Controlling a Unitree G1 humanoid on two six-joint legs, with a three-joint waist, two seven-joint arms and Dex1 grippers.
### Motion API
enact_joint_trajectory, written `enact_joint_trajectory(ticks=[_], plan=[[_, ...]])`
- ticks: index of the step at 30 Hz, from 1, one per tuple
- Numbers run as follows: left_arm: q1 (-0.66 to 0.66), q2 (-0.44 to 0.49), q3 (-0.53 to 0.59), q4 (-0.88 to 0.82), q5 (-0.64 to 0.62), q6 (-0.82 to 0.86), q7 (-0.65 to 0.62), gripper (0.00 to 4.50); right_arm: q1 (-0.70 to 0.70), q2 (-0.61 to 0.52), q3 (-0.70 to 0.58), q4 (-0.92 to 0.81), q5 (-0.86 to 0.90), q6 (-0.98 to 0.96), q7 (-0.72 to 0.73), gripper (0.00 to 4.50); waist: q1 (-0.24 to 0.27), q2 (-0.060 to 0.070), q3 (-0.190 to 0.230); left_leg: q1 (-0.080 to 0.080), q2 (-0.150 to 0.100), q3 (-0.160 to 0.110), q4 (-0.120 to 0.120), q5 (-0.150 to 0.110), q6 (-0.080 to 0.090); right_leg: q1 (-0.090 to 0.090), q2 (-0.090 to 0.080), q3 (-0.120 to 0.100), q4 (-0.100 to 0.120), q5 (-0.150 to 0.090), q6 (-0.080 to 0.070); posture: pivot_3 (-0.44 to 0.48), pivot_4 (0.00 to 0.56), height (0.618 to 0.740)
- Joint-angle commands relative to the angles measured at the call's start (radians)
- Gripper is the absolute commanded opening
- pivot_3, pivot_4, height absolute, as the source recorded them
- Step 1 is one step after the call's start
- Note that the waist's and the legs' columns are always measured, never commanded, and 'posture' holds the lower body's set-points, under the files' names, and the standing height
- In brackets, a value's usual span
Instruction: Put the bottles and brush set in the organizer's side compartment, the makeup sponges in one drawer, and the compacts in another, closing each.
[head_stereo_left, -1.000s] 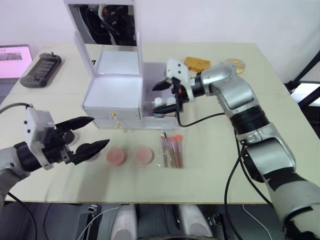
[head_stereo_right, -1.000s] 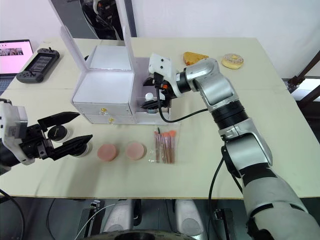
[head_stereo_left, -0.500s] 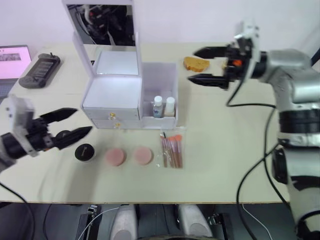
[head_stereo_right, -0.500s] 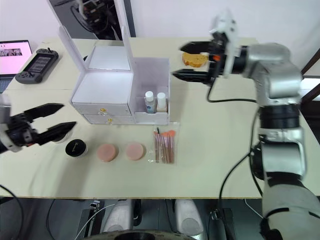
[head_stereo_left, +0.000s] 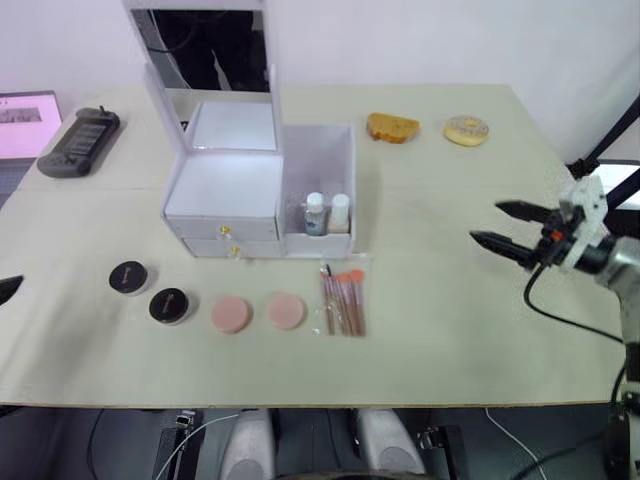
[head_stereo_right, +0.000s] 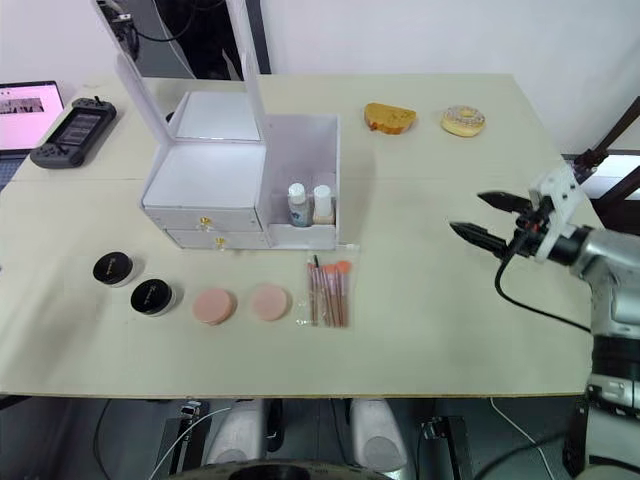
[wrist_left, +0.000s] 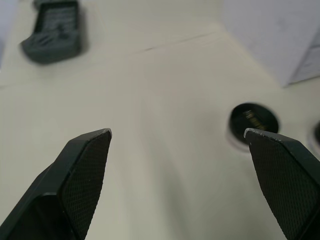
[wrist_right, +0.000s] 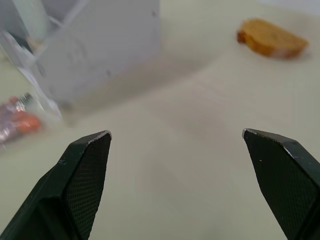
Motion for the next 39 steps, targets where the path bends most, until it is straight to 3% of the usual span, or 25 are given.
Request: enact_joint_trajectory(ticks=[1,10,16,19,23,28,32,35,38,39], plan=[[-0.008,-0.003,0.005,0.075,0.018,-0.082,-0.007,4.50,0.041,-0.005,-0.037,0.014,-0.016,-0.101,-0.030,4.46,-0.001,0.000,0.000,0.000,0.000,0.000,0.000,0.000,0.000,0.000,0.000,0.000,0.000,0.000,0.000,0.000,0.150,0.740],[-0.058,-0.007,-0.002,0.056,-0.001,-0.096,-0.020,4.50,0.036,-0.010,-0.010,-0.039,0.014,-0.099,-0.045,4.46,0.001,0.000,0.000,0.000,0.001,0.000,0.002,0.000,0.000,0.001,0.000,0.000,0.001,0.001,-0.001,0.000,0.150,0.740],[-0.018,-0.045,0.026,-0.123,-0.040,-0.045,-0.008,4.50,-0.039,-0.033,0.018,-0.065,0.020,-0.041,-0.058,4.46,0.001,0.000,0.000,0.000,0.001,0.001,0.002,0.000,0.000,0.001,0.000,0.001,0.001,0.001,-0.001,0.000,0.150,0.740],[-0.005,-0.048,0.032,-0.223,-0.077,0.019,-0.022,4.50,-0.116,-0.049,0.041,-0.124,0.091,0.084,-0.027,4.46,0.000,0.000,0.000,0.000,0.001,0.001,0.003,0.000,0.000,0.001,0.001,0.001,0.002,0.001,-0.001,0.000,0.150,0.740],[0.048,-0.061,0.027,-0.481,-0.168,0.190,-0.036,4.50,-0.179,-0.096,0.101,-0.239,0.176,0.261,0.051,4.46,0.001,0.000,0.000,0.000,0.001,0.000,0.003,0.000,0.000,0.001,0.001,0.001,0.003,0.001,-0.001,0.000,0.150,0.740],[0.139,-0.062,-0.010,-0.867,-0.339,0.467,-0.011,4.50,-0.239,-0.234,0.166,-0.430,0.436,0.737,0.119,4.46,0.006,0.000,0.000,-0.001,0.001,0.001,0.003,0.000,0.000,0.001,-0.001,0.001,0.002,0.001,-0.001,0.000,0.150,0.740],[0.073,-0.047,-0.130,-1.041,-0.425,0.622,0.096,4.50,-0.197,-0.214,0.166,-0.583,0.430,0.747,0.013,4.46,0.007,0.000,0.000,0.000,0.001,0.001,0.003,0.000,0.000,0.001,0.000,0.001,0.001,0.001,-0.001,0.000,0.150,0.740],[-0.123,-0.038,-0.282,-1.127,-0.662,0.858,0.326,4.50,-0.125,-0.198,0.180,-0.695,0.449,0.775,-0.039,4.46,0.016,-0.001,0.000,0.000,0.002,-0.001,0.005,0.000,0.000,0.001,0.002,0.001,0.002,0.001,-0.001,0.000,0.150,0.740],[-0.290,-0.050,-0.401,-1.156,-0.799,1.004,0.556,4.50,-0.079,-0.178,0.201,-0.753,0.417,0.756,-0.099,4.46,0.024,-0.001,0.000,-0.001,0.002,-0.001,0.007,0.000,0.000,0.002,0.002,0.002,0.002,0.003,0.002,0.000,0.150,0.740],[-0.359,-0.052,-0.464,-1.142,-0.892,1.053,0.614,4.25,-0.069,-0.168,0.209,-0.770,0.415,0.771,-0.131,4.49,0.025,-0.001,0.000,-0.001,0.001,0.000,0.007,0.000,0.000,0.002,0.002,0.002,0.002,0.003,0.003,0.000,0.150,0.740]])
